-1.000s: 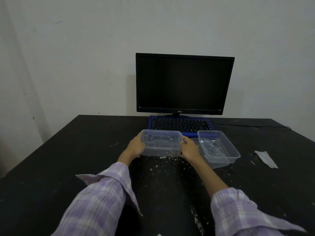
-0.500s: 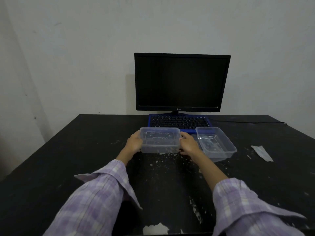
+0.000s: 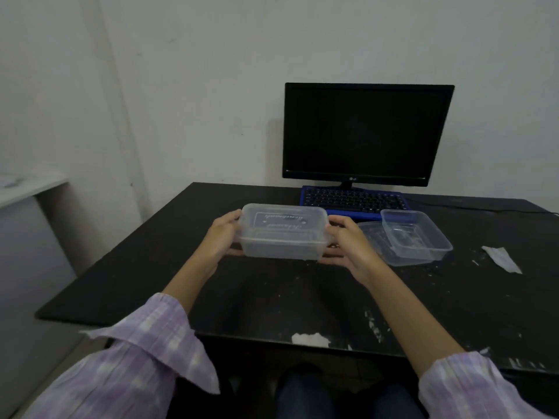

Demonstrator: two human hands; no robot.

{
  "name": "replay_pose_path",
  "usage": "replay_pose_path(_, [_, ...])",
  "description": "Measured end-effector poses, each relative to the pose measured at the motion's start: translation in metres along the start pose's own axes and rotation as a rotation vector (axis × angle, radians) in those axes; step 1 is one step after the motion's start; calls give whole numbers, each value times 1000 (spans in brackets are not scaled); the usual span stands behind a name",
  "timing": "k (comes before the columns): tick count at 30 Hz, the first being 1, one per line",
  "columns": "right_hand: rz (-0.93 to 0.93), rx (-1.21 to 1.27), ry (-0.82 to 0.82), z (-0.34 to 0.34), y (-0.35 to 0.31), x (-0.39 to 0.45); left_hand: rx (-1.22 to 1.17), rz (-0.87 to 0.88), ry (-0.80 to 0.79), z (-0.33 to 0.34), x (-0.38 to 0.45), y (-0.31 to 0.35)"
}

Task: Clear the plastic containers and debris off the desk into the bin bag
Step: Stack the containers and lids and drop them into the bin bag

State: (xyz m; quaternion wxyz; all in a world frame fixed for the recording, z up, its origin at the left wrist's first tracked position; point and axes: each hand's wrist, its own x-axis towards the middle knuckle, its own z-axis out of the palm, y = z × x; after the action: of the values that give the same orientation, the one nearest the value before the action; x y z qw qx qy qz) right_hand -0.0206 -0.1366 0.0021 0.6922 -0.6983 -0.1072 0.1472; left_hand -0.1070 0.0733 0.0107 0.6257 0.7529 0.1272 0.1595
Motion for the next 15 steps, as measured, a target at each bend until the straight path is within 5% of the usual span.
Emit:
replay_pose_path(9, [73,102,-292,69,14,-86,-100,-90,188,-97,-128,-17])
replay_pose_path(15, [169,181,-437,109,65,-147,-81,-168,149,-154,-205,-45])
